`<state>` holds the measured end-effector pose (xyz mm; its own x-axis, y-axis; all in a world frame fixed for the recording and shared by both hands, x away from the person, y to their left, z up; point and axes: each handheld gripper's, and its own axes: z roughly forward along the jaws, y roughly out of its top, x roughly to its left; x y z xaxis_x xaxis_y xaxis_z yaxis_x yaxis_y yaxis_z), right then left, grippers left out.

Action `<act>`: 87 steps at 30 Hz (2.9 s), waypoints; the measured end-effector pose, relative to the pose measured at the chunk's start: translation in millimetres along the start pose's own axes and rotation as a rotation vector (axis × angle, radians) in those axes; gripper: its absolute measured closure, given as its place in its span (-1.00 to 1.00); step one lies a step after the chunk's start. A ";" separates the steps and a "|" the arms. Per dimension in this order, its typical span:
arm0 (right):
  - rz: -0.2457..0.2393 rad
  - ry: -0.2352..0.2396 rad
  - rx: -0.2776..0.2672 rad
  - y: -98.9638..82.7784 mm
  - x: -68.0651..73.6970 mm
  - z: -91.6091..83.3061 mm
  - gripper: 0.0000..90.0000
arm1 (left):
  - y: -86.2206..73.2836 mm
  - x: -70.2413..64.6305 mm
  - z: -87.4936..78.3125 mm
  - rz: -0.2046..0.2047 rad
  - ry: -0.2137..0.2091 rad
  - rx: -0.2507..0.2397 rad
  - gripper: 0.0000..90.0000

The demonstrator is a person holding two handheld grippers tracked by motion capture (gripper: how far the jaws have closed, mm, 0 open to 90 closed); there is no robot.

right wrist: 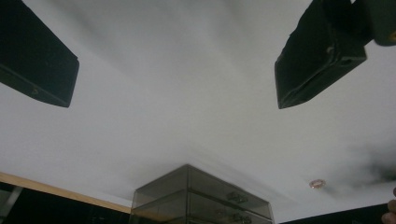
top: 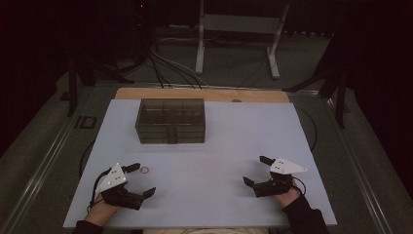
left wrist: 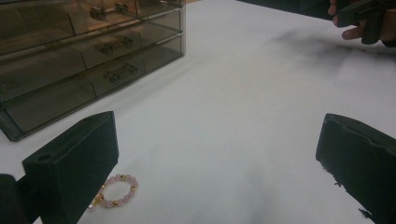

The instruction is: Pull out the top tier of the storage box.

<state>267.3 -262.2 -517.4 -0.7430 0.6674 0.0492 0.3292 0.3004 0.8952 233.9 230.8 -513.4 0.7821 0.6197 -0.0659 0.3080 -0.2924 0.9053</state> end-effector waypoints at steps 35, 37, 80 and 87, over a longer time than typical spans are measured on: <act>-0.049 -0.017 -0.033 3.8 6.0 -3.7 -1.00 | 4.1 -7.1 2.3 0.036 -0.046 0.015 -1.00; -0.044 -0.020 -0.032 3.3 5.2 -4.1 -1.00 | 6.5 -8.1 2.0 0.048 -0.043 0.014 -1.00; -0.063 -0.013 -0.033 3.8 10.0 -1.4 -1.00 | 73.1 -2.3 13.4 0.295 -0.010 0.082 -1.00; -0.061 -0.013 -0.034 3.7 10.2 -1.8 -1.00 | 82.7 -0.1 17.6 0.332 0.009 0.088 -1.00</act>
<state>259.9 -255.4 -512.7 -0.7537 0.6571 -0.0114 0.2634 0.3180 0.9108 268.8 193.8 -445.9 0.8428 0.4866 0.2301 0.0837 -0.5407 0.8370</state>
